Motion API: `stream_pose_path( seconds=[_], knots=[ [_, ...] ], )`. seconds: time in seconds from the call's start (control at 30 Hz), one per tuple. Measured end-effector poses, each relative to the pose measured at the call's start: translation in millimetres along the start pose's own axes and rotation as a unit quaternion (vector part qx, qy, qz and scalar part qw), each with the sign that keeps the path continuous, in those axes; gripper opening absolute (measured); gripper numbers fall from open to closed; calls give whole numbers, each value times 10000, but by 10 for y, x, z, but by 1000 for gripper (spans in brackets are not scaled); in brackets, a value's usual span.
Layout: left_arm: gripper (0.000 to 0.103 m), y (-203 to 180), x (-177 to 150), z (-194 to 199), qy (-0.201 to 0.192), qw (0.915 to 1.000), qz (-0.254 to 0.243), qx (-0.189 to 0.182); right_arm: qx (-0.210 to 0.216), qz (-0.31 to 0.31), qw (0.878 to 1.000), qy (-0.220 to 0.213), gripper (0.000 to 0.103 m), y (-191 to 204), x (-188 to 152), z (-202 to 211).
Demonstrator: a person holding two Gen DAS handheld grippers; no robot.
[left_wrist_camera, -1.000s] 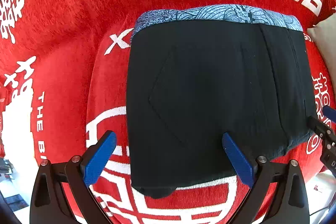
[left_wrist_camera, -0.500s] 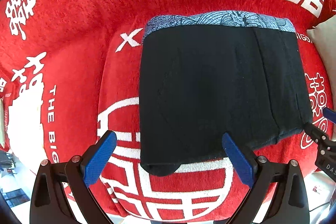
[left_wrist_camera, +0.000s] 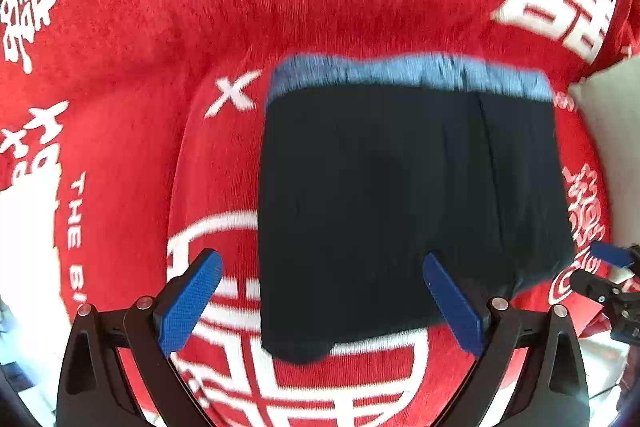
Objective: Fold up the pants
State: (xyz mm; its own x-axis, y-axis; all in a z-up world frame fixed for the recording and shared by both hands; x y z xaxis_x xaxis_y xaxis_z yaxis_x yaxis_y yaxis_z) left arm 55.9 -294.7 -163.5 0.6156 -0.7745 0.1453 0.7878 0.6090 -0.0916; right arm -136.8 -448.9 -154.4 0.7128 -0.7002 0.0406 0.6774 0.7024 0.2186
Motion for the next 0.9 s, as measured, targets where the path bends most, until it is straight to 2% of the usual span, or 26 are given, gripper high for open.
stream_pose_path(
  seconds=[0.07, 0.2, 0.37, 0.47, 0.57, 0.7, 0.83, 0.9],
  knots=[
    [101, 75, 102, -18, -82, 9998, 42, -179, 351, -172, 9992, -75, 75, -63, 143, -6],
    [101, 224, 296, -151, -64, 9968, 28, -791, 867, -628, 9942, -101, 75, -212, 416, -64],
    [101, 326, 389, -367, 81, 9878, -71, -1555, 1682, -904, 9816, 30, 75, -337, 656, -260],
    [101, 360, 389, -542, 267, 9799, -111, -1974, 1903, -847, 9779, 158, 75, -353, 660, -402],
    [101, 370, 379, -697, 414, 9749, -108, -2186, 2229, -777, 9713, 302, 75, -304, 673, -514],
    [101, 258, 366, -790, 515, 9639, -98, -2611, 2533, -706, 9635, 502, 75, -227, 652, -648],
    [101, 138, 355, -831, 568, 9670, -262, -2470, 2747, -859, 9559, 584, 78, -174, 694, -709],
    [88, 100, 367, -801, 483, 9670, -221, -2491, 2712, -1018, 9549, 657, 74, -215, 708, -706]
  ],
)
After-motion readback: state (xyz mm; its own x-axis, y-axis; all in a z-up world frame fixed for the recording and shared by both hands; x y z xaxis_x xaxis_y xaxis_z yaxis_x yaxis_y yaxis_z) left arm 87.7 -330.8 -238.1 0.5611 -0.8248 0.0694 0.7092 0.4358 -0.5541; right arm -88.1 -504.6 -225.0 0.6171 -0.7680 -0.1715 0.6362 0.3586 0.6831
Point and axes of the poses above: each gripper's, at about its wrist camera, not at the fingertips, and z roughly against the way its jaws point, y to its left, x to its top, the point moved 8 cm from there along -z, roughly the way its jaws point, and after that the axes turned 6 degrees about -z, right-handed, at the moved point
